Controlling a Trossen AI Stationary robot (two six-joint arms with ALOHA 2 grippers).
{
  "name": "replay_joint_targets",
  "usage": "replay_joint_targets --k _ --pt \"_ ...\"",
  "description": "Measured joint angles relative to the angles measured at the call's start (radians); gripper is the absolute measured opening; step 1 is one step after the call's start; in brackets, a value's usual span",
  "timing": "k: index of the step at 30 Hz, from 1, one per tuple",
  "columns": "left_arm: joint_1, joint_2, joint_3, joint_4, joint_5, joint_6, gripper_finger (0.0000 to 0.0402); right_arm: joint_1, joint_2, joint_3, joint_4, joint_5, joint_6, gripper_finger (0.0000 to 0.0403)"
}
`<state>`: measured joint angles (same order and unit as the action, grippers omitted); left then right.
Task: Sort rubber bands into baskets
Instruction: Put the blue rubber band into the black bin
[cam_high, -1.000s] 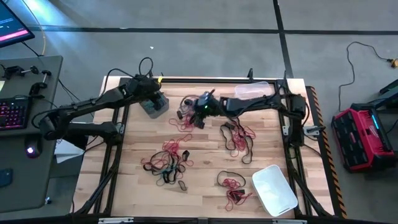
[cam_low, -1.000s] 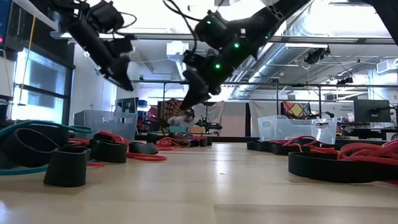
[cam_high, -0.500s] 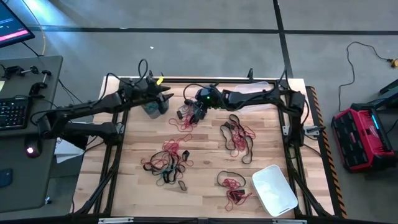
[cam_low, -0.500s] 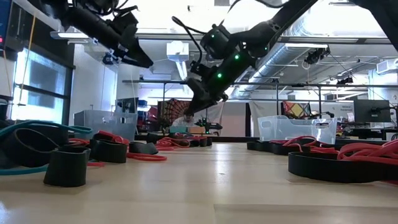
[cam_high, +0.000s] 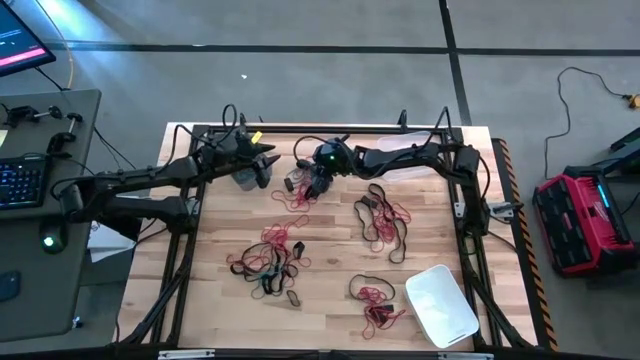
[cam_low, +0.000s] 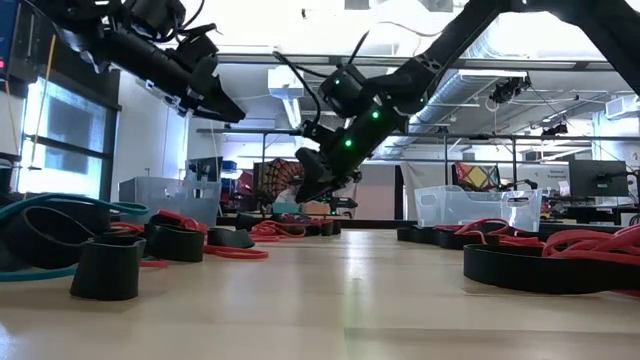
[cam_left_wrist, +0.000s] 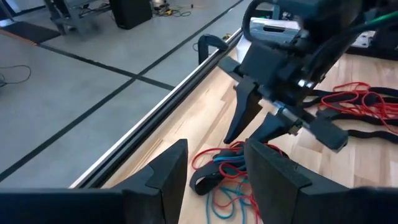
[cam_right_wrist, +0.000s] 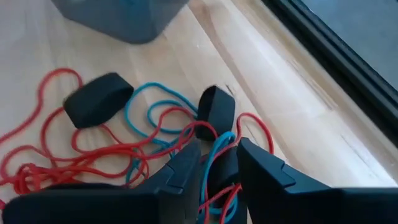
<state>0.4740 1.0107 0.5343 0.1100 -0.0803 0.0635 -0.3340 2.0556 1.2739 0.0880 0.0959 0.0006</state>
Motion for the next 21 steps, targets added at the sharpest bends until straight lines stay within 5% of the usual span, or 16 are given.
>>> replay_joint_targets --k 21 --pt "0.0 0.0 0.0 0.0 0.0 -0.008 0.0152 -0.008 0.045 0.0 0.059 0.023 -0.008 0.0059"
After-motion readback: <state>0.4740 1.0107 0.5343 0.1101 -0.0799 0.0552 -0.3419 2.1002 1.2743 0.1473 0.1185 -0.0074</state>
